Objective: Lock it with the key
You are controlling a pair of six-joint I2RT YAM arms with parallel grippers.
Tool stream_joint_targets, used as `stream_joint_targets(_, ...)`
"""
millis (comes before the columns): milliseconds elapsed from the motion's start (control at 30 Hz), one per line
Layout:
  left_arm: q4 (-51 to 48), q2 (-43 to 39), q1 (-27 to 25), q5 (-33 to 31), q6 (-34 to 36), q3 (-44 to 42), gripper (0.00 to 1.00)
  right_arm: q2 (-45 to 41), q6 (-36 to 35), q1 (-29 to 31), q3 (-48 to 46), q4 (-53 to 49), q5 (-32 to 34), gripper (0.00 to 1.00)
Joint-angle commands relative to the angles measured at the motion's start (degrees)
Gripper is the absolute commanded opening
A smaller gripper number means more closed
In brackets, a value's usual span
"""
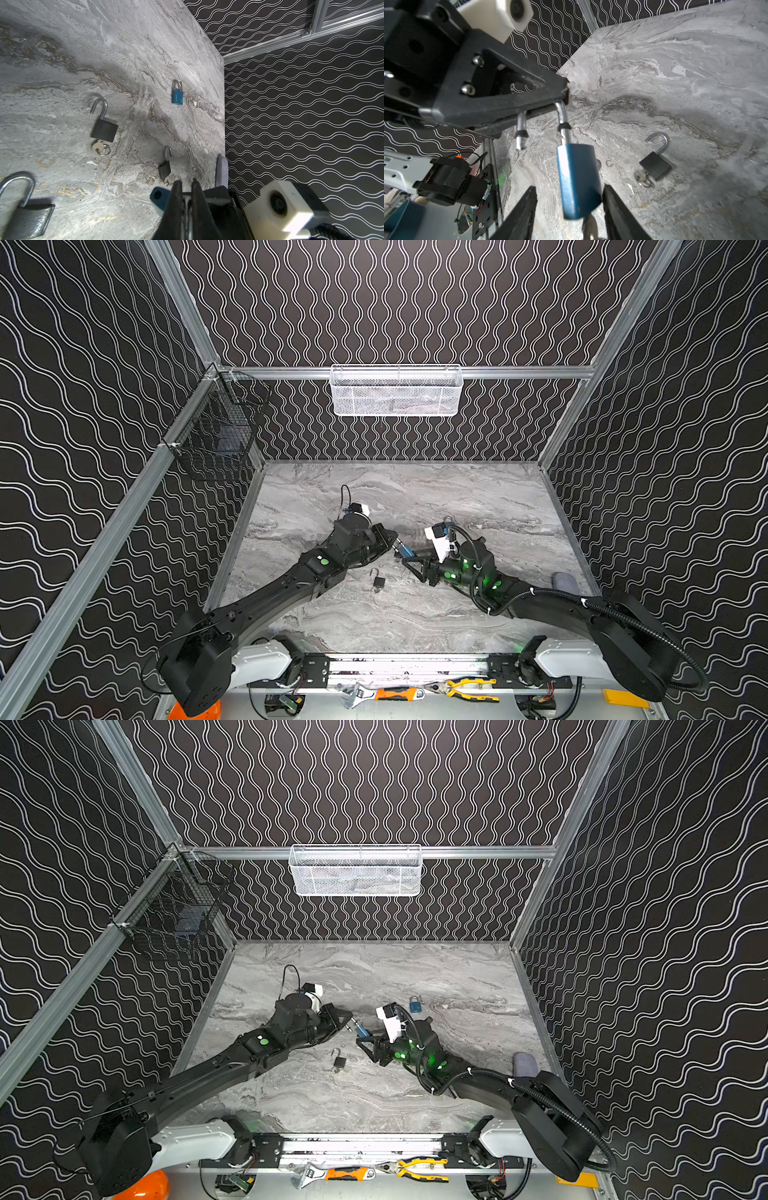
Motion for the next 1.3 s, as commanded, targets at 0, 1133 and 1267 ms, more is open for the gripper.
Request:
stream_joint_targets(0,3.35,-0.16,0.03,0.44,-0.59,0.21,0.0,0.11,-1.36,0.32,0.13,1.48,1.65,0.51)
stream_joint_targets(1133,5.53,0.2,0.02,2.15,-1.59,-1.08,0.0,1.76,-2.77,0.3,0.22,2.12,3.22,0.31)
stream_joint_targets(1267,5.84,0.18,0.01,2.42,-1.67,-1.15,0.0,2.22,-2.12,0.21,-0.13,3.7,2.82,0.25)
